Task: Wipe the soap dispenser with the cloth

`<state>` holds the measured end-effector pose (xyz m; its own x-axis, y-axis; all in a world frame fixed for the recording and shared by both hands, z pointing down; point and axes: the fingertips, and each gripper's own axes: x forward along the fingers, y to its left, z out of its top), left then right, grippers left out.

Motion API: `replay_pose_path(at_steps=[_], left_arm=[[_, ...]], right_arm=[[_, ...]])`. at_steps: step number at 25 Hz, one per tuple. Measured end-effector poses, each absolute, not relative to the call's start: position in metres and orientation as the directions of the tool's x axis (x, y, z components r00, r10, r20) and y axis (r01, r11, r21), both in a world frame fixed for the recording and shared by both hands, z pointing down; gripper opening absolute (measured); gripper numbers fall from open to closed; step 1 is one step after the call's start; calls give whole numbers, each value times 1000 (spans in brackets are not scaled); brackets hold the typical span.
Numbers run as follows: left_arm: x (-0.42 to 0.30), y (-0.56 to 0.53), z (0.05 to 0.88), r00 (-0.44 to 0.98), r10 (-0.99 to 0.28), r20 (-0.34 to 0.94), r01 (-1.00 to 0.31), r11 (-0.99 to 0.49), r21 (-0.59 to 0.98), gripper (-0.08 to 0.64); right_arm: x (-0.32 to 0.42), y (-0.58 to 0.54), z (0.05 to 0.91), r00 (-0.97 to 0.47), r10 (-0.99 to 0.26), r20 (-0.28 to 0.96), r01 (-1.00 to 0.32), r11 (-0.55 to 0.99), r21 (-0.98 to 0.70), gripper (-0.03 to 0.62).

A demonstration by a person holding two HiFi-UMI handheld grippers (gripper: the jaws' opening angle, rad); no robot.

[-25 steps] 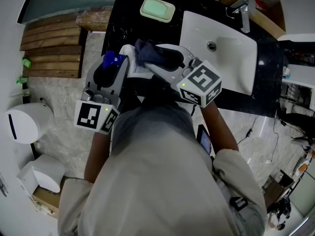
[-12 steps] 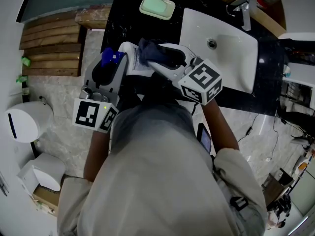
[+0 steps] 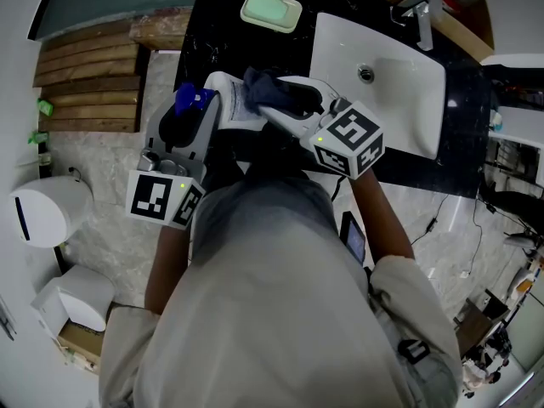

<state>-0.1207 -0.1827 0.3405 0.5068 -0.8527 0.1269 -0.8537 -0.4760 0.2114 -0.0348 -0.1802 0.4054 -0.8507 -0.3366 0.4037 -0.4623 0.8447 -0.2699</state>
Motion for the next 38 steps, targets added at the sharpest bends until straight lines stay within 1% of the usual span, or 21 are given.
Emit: replay_pose_path(at_steps=[25, 34, 38], left_arm=[[-120, -176, 340, 503, -854, 133, -859, -477, 186, 141], [-114, -175, 337, 499, -857, 131, -864, -482, 144, 141], [-112, -175, 333, 502, -859, 97, -861, -486, 149, 141]], right_arm=[[-23, -174, 423, -815, -342, 467, -491, 837, -243, 179], [-17, -162, 429, -796, -340, 501, -499, 837, -226, 179], [-16, -158, 430, -797, -336, 502, -497, 836, -230, 179]])
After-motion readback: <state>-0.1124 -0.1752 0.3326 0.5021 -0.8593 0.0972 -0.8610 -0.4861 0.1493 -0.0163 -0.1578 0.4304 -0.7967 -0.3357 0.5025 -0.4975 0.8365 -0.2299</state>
